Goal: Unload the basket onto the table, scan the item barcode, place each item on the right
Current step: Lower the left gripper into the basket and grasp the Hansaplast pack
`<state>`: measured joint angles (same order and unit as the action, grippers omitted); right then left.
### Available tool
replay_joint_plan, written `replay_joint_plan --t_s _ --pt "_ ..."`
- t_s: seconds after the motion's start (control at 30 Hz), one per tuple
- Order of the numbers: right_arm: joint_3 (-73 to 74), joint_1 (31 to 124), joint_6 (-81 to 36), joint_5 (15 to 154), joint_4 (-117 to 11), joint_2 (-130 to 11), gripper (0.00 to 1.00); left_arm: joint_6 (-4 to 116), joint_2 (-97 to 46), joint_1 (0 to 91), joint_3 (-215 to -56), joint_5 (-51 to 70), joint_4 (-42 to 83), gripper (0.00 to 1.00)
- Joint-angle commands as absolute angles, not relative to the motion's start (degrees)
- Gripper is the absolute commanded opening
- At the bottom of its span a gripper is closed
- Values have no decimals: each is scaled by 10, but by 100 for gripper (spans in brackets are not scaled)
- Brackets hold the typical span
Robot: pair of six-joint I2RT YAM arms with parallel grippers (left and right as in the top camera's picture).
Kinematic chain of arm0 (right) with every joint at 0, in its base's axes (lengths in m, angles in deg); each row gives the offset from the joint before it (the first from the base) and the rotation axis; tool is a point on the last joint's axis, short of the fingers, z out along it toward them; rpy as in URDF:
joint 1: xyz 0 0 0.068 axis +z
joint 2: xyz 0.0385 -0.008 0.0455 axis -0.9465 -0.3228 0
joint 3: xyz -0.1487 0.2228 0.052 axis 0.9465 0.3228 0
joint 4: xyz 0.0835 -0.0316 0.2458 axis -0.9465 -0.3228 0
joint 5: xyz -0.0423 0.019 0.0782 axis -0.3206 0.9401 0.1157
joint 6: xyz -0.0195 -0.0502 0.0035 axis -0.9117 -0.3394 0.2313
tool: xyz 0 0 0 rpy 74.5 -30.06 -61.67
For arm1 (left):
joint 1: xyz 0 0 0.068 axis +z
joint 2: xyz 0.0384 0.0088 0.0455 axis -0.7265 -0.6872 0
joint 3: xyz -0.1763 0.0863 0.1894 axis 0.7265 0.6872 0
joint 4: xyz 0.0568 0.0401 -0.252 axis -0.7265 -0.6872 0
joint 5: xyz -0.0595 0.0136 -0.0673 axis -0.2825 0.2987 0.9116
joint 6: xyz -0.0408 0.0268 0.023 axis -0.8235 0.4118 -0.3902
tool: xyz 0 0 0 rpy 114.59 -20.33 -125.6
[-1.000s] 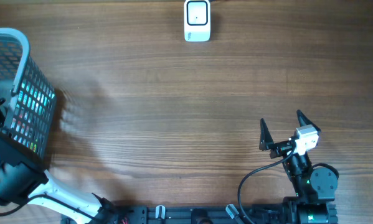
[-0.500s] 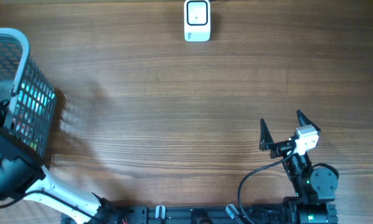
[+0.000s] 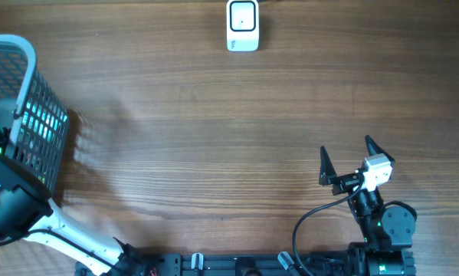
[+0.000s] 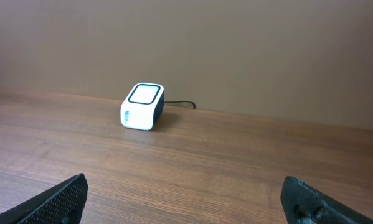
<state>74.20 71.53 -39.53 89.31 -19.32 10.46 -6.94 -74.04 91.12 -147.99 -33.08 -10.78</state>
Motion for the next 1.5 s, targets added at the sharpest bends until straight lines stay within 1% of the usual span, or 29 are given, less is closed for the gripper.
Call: replay_joint_plan --t_s 0.0,0.07,0.23,0.33,0.43,0.53,0.7,0.77,0.9,0.97,1.07,1.13,1.17,1.23,1.47 --pt "743 719 -390 883 -192 108 100 -68 -760 914 -1452 -328 -118 73" --pt "743 719 -389 883 -192 108 100 -68 -760 914 -1452 -328 -122 71" --pt "743 719 -389 883 -192 108 100 -27 -759 915 -1458 -327 -124 71" --pt "743 719 -389 883 -192 108 100 9 -751 915 -1483 -312 -132 71" --pt "743 719 -389 883 -192 108 100 9 -727 915 -1531 -301 -163 71" --pt "743 719 -390 883 -192 108 100 25 -693 915 -1589 -274 -185 71" --pt "743 719 -389 883 -192 108 99 68 -629 915 -1649 -257 -187 76" --pt "743 719 -390 883 -192 108 100 67 -597 915 -1667 -257 -187 78" --pt "743 719 -390 883 -192 108 99 67 -527 915 -1675 -211 -175 77" --pt "743 719 -390 883 -192 108 100 67 -486 915 -1675 -179 -163 75" --pt "743 719 -389 883 -192 108 100 67 -447 915 -1675 -186 -159 70" --pt "743 719 -389 883 -192 108 100 67 -437 915 -1675 -209 -160 77" --pt "743 719 -390 883 -192 108 100 67 -437 915 -1675 -225 -167 87" --pt "743 719 -390 883 -192 108 100 67 -447 915 -1674 -248 -185 100" --pt "743 719 -390 883 -192 108 100 83 -540 913 -1674 -260 -200 100"
